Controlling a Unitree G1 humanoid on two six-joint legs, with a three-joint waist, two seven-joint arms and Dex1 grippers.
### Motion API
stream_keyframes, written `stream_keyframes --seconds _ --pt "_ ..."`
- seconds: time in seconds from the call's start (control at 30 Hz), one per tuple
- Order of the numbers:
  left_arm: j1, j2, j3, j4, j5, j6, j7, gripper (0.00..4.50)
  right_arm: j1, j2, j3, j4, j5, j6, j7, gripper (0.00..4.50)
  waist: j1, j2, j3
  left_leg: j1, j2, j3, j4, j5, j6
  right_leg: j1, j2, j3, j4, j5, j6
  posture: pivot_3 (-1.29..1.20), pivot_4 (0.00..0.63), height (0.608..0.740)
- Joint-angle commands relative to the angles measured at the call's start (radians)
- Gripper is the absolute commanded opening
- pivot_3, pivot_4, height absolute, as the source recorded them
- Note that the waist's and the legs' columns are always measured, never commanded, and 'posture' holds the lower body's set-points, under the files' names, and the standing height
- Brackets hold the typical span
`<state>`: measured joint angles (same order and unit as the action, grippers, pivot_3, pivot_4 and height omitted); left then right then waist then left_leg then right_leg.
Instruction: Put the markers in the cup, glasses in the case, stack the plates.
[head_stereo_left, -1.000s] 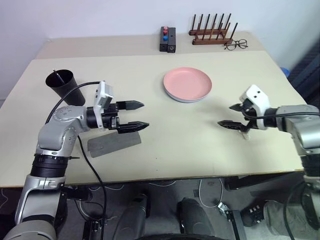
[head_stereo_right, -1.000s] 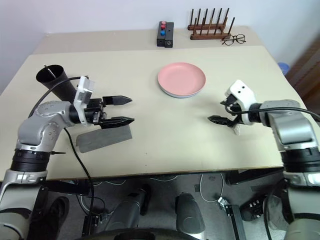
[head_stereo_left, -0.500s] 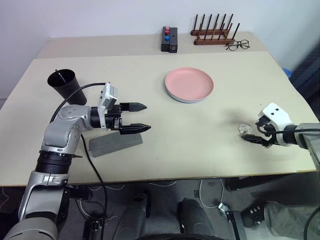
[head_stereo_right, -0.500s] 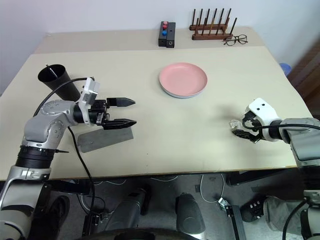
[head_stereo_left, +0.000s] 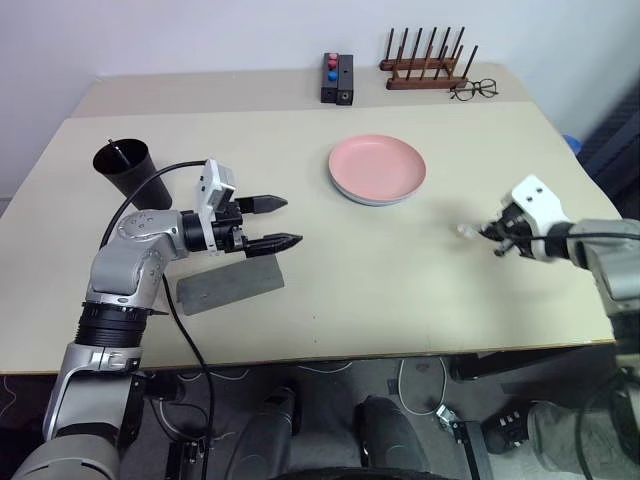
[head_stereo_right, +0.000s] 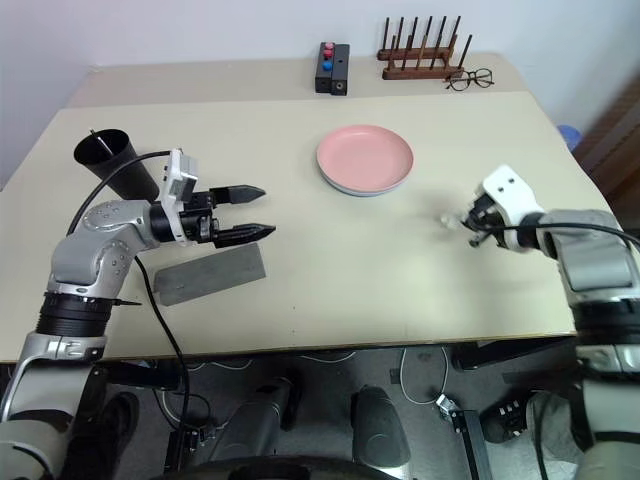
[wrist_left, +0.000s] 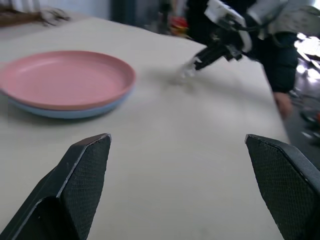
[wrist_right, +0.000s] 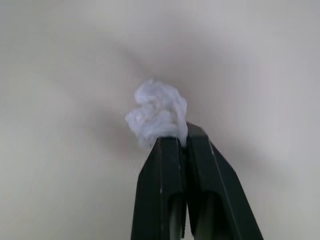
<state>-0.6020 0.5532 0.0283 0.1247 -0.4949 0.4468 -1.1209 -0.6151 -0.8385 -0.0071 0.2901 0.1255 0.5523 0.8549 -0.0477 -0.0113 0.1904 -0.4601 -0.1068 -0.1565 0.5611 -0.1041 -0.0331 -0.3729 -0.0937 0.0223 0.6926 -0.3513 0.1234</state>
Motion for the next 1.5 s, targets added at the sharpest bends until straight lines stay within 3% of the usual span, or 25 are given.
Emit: stream_keyframes --seconds 0.03,0.17,0.3,0.33,0.43,0.63,0.8,0.93,1.1,1.37,1.5 --pt "-0.026 -0.007 0.071 0.007 0.003 -0.038 0.086 4.5 -0.148 0.089 0.005 0.051 -0.016 -0.07 -0.072 0.06 0.0 0.0 0.0 0.0 0.0 0.0 0.0 0.0 0.0 0.0 0.0 0.0 0.0 0.0 0.0 0.0 0.15 0.738" --pt "-0.013 -0.018 0.088 0.019 0.023 -0.091 0.138 4.5 -0.325 0.237 0.04 0.261 -0.076 -0.194 -0.191 0.06 0.002 0.0 0.0 0.0 0.0 0.0 -0.001 0.0 0.0 0.0 0.002 0.0 0.0 0.0 0.0 0.0 0.15 0.738" --pt "0.023 -0.027 0.096 -0.001 0.027 -0.119 0.161 4.5 -0.414 0.326 0.034 0.505 -0.078 -0.276 -0.206 0.06 0.01 0.0 0.0 0.0 -0.001 -0.002 0.0 0.0 -0.001 0.001 0.002 -0.001 0.0 0.0 0.0 0.0 0.15 0.738" --pt "0.036 -0.028 0.101 -0.008 0.023 -0.121 0.165 4.5 -0.428 0.337 0.037 0.565 -0.089 -0.313 -0.22 0.3 0.011 0.0 0.0 0.0 -0.001 -0.001 0.0 0.001 -0.001 0.001 0.002 -0.001 0.0 0.0 0.0 0.0 0.15 0.738" --pt "0.072 -0.02 0.113 -0.026 0.014 -0.125 0.17 4.5 -0.457 0.364 0.03 0.642 -0.081 -0.361 -0.197 1.36 0.009 0.0 0.0 0.0 -0.001 -0.002 0.0 0.001 -0.001 0.001 0.003 -0.001 0.0 0.0 0.0 0.0 0.15 0.738" --pt "0.127 0.019 0.134 -0.096 -0.023 -0.073 0.158 4.5 -0.467 0.34 0.036 0.662 -0.083 -0.39 -0.136 4.43 -0.005 0.0 0.0 0.0 0.0 -0.002 -0.001 0.001 -0.001 0.0 0.004 0.0 0.001 0.0 0.0 0.0 0.15 0.738" --pt "0.15 0.087 0.176 -0.129 -0.08 -0.055 0.087 4.5 -0.37 0.283 -0.099 0.374 0.154 -0.3 0.133 4.43 -0.008 0.001 0.0 0.0 0.0 -0.002 -0.002 0.001 -0.001 -0.001 0.004 0.001 0.001 0.0 0.0 0.0 0.15 0.738" --pt "0.158 0.105 0.197 -0.13 -0.089 -0.076 0.066 4.5 -0.218 0.229 -0.159 0.102 0.286 -0.176 0.225 4.43 0.002 0.0 0.0 0.0 0.0 -0.003 -0.001 0.001 -0.001 0.0 0.004 0.0 0.001 0.0 0.0 0.0 0.15 0.738" --pt "0.181 0.155 0.207 -0.166 -0.163 0.024 0.002 4.5 -0.002 0.129 -0.212 -0.275 0.46 0.019 0.291 4.43 0.012 0.001 0.0 -0.002 -0.001 -0.004 -0.001 0.0 -0.001 -0.002 0.001 0.0 -0.001 0.0 -0.001 0.0 0.15 0.738" --pt "0.225 0.303 0.243 -0.151 -0.185 0.029 -0.16 4.5 0.26 -0.024 -0.297 -0.551 0.611 0.17 0.331 4.43 0.005 0.002 0.0 -0.001 0.001 -0.002 -0.002 -0.001 0.0 0.0 0.0 0.0 -0.002 0.0 -0.001 0.0 0.15 0.738" --pt "0.308 0.306 0.249 -0.183 -0.171 0.011 -0.172 4.5 0.345 -0.054 -0.312 -0.567 0.567 0.067 0.368 4.43 0.007 0.003 -0.001 -0.001 0.0 0.0 -0.002 -0.002 0.002 0.0 -0.002 0.001 -0.006 -0.002 -0.004 0.0 0.15 0.738"
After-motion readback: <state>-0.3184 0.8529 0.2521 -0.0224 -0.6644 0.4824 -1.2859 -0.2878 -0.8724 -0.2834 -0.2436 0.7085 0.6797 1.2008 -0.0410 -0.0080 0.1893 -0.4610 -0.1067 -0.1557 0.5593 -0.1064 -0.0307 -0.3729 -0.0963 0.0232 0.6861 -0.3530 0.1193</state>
